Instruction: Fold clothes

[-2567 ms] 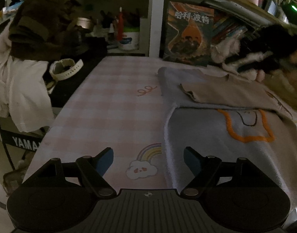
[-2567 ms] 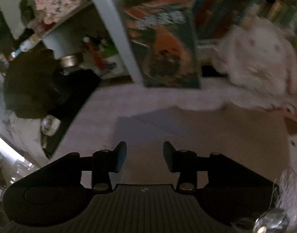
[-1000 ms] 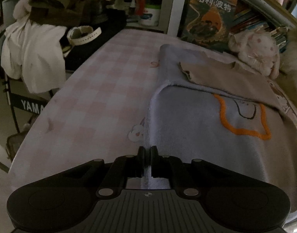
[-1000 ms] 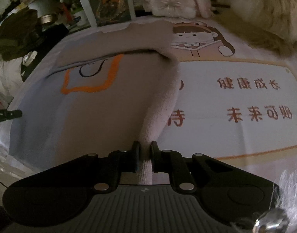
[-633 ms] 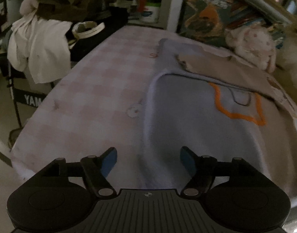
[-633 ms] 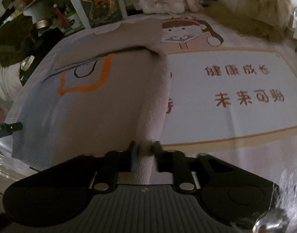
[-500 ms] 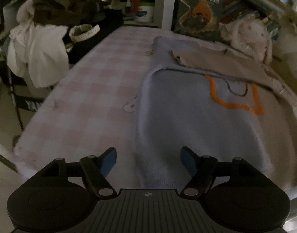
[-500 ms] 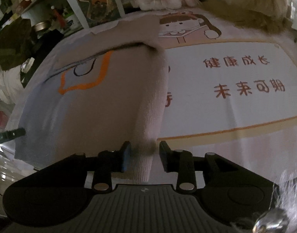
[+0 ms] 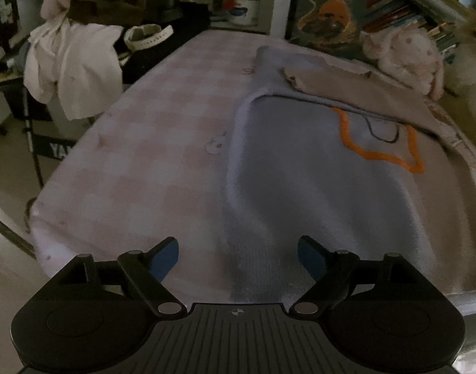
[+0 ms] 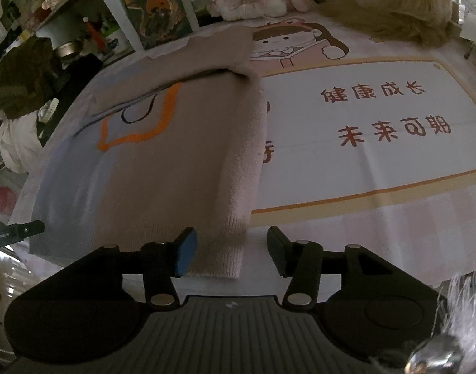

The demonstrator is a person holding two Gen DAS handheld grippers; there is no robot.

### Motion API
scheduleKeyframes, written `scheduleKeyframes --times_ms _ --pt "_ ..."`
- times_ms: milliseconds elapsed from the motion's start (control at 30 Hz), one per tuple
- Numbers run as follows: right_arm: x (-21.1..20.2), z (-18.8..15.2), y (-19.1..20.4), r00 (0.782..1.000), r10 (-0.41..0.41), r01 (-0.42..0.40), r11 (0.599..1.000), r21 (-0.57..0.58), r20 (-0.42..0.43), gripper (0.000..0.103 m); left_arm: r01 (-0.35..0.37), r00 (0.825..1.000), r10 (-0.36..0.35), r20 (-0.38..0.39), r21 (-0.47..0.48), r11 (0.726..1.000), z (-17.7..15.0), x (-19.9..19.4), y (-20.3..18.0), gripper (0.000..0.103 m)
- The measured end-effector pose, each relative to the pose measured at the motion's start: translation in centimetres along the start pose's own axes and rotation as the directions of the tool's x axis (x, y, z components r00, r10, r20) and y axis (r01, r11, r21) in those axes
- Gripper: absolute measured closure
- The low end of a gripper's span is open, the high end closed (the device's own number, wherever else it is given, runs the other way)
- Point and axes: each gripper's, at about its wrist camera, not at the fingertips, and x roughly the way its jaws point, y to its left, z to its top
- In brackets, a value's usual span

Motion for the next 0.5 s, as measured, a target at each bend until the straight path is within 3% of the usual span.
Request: scheduleKeyframes --times_ms 67,100,133,167,267,333,400,500 --pt "0.0 0.0 0.0 1.000 0.004 -0.004 1.000 -0.001 0.001 0.056 0.003 1.000 -0.003 0.017 0.000 1.000 -0.1 -0.1 -0.1 0.027" --pt "0.1 0.1 0.0 1.000 0.008 -0.008 1.000 0.003 0.001 0.058 -0.006 1.000 0.006 0.017 0.002 1.000 -0.1 -0.1 -0.2 0.053" --pt "0.2 0.2 -0.1 1.000 0.009 -0.009 1.000 0.010 0.002 0.060 -0.020 1.000 0.020 0.006 0.005 1.000 0.0 0.2 -0.2 0.061" --pt "0.3 0.3 -0.1 1.000 0.009 -0.009 1.000 0.017 0.002 0.061 -0.029 1.000 0.029 0.008 0.006 1.000 0.1 0.2 -0.2 0.063" --pt "0.6 0.8 -0.2 1.000 0.007 -0.008 0.999 0.037 0.006 0.073 -0.012 1.000 0.012 0.003 0.000 1.000 0.6 0.5 -0.4 0.083" --pt "1.1 1.1 0.2 1.000 0.002 -0.002 1.000 0.008 -0.002 0.091 -0.018 1.000 0.018 0.014 0.010 1.000 0.8 0.6 -0.7 0.098" --pt "1.4 1.4 1.0 1.000 0.009 -0.010 1.000 -0.028 -0.009 0.093 -0.030 0.998 0.029 0.047 0.028 0.999 1.0 0.1 -1.2 0.098" --pt "0.0 1.8 1.5 0.993 0.096 -0.095 0.995 -0.019 0.067 0.093 -0.016 0.993 0.010 0.122 0.046 0.999 1.2 -1.4 -1.8 0.098"
